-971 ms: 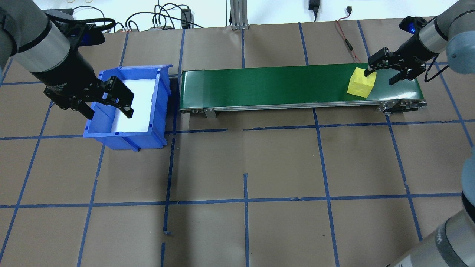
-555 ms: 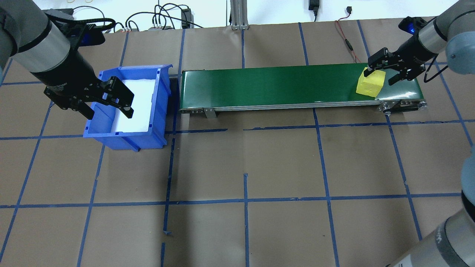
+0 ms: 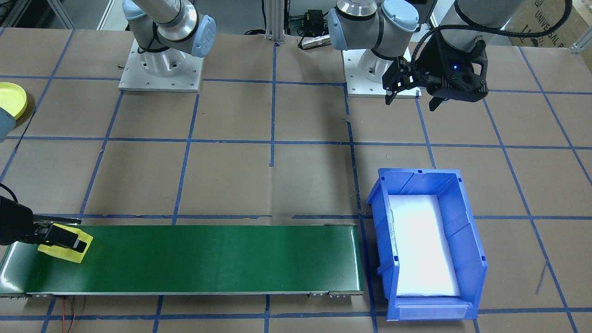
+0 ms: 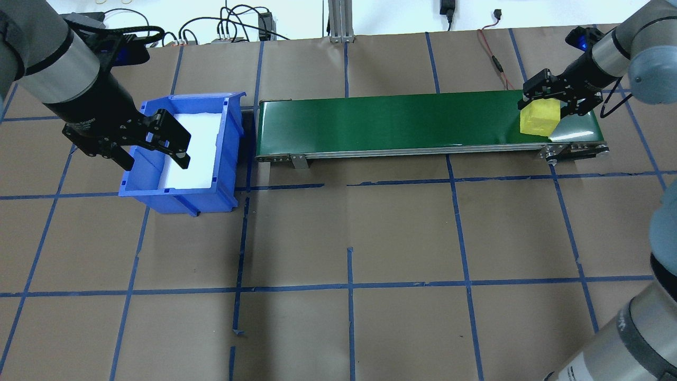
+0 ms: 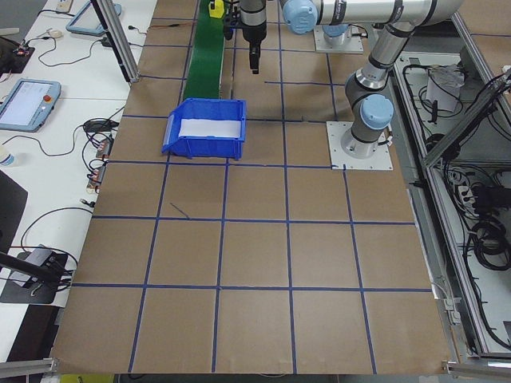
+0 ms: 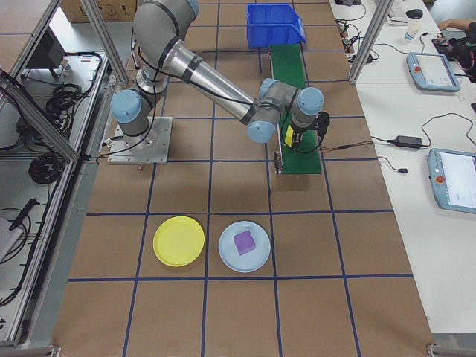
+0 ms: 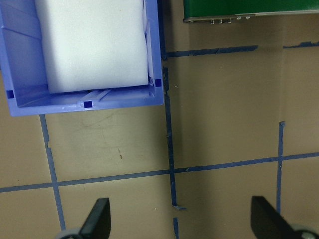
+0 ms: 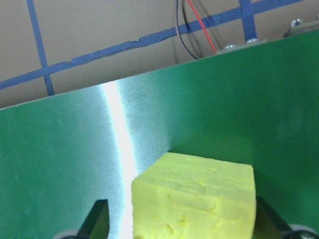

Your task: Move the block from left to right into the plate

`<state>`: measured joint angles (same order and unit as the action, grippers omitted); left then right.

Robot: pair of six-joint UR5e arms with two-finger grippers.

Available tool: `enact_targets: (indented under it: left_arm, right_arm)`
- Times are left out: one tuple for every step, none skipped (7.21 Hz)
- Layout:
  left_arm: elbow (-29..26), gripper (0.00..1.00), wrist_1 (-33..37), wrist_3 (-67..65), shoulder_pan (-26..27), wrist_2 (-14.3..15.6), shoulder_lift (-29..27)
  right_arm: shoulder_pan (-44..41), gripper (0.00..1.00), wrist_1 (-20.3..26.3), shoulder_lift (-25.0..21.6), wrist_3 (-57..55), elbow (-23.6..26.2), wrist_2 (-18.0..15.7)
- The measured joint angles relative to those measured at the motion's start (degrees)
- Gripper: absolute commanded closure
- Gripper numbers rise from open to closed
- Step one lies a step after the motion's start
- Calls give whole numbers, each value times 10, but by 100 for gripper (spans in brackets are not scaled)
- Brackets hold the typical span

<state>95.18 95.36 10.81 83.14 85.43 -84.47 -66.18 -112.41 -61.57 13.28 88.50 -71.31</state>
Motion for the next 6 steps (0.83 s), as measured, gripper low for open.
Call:
enact_targets:
  left_arm:
    - [0,0,0,0,0,0,0]
    - [0,0,0,0,0,0,0]
    - [0,0,0,-1,1,0,0]
    - [0,0,1,-4,4,0,0]
    - [0,0,1,-9,7,0,0]
    - [-1,0,0,-18,9,0,-1]
  right_arm:
    - [0,12,0,5,-2,-2,-6]
    - [0,30,1,6,-2,-2,-15]
    - [0,43,4,4,-2,1,-32]
    - [0,53,13,0,-1,6,-54]
    - [0,53,27,-7,1,7,-75]
    - [0,52,41,-18,2,0,-96]
